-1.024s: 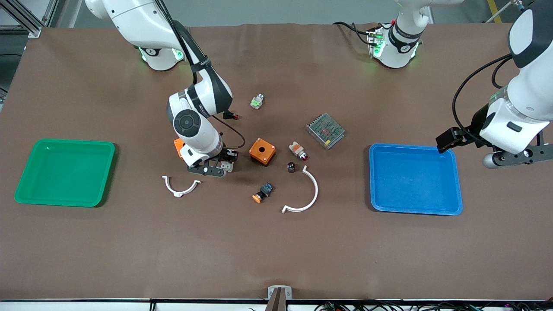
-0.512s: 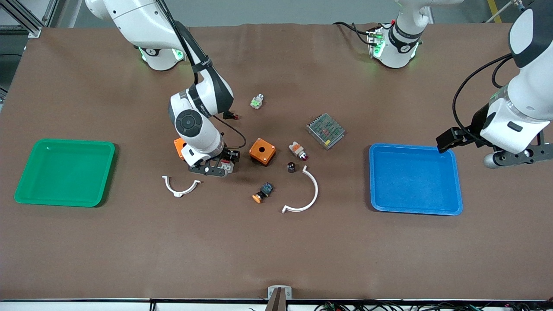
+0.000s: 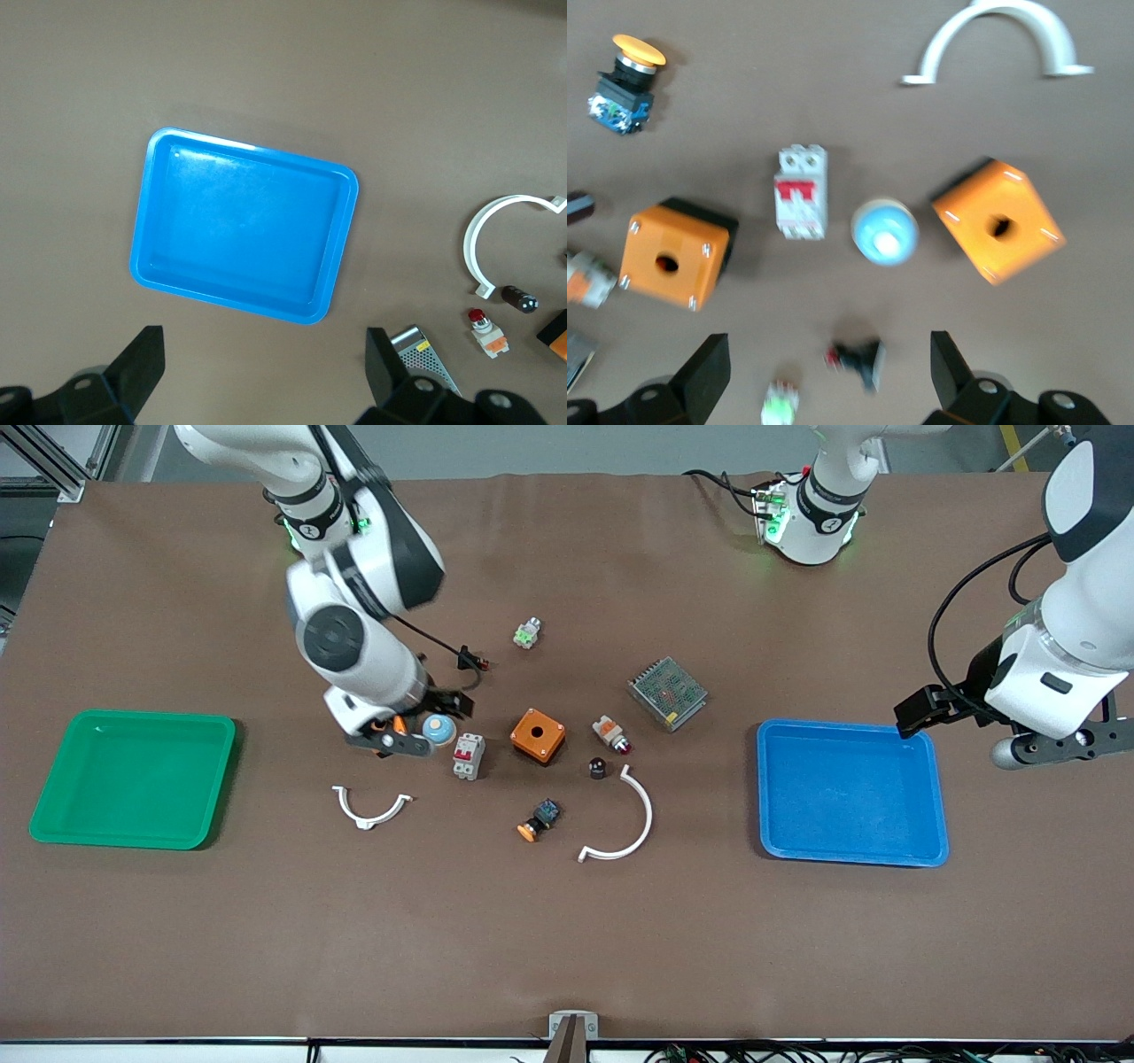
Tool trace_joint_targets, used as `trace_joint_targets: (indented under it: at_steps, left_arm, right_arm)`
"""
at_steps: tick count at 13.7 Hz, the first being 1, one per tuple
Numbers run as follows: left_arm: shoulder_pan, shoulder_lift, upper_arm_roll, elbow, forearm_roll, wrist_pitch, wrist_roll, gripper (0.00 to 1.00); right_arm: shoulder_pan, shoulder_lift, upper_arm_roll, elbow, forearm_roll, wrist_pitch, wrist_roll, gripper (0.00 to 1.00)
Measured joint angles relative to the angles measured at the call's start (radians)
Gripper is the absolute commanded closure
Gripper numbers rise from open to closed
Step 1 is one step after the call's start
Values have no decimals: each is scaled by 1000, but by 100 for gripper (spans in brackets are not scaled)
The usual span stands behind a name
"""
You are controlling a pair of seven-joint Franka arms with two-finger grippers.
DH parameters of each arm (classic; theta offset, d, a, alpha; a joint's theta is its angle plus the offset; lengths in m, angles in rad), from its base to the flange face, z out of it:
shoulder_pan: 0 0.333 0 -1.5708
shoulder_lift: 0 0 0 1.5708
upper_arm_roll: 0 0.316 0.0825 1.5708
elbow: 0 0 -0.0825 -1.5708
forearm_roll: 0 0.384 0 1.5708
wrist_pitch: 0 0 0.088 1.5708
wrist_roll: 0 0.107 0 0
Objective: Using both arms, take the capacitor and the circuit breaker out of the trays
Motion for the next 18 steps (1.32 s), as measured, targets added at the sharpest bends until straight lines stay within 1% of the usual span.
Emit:
trace_joint_targets:
  at_steps: [1,3,5,7,8,10,12,14,15,18]
  left_arm:
    - [0,0,-1,0,0,0,0,0]
    - [-1,0,-2,0,0,0,0,0]
    - [-1,0,-2,0,0,0,0,0]
    - [2,0,-2,-1,-3,0,-2,0]
    - [8,0,-1,-2,-12,0,-3,0]
    - [19,-8,-1,-17,-26,5,-3,0]
    - [22,-49,-1,-79,-32,44,-3,0]
    - [25,-107,-2,-158,-37,83,-1,0]
    - [29,-131,-1,-180,-38,88,11,0]
    - [41,-182,0,-206,-38,72,114,0]
  right_arm:
    - [-30,-68,-2,-1,0,-73,-6,0]
    - [-97,-174,-4,-4,-1,-166,-64,0]
    - [-185,-229,-7,-5,-11,-207,-182,0]
    - [-278,-244,-11,14,-56,-233,-304,0]
    - [-319,-244,-12,37,-82,-244,-357,0]
    - [-391,-244,-12,98,-102,-278,-464,0]
    - [-452,-244,-12,157,-104,-307,-546,0]
    - [-478,-243,-12,197,-106,-312,-573,0]
    - [-480,-241,-12,220,-111,-312,-574,0]
    - [-481,-238,-11,271,-121,-312,-574,0]
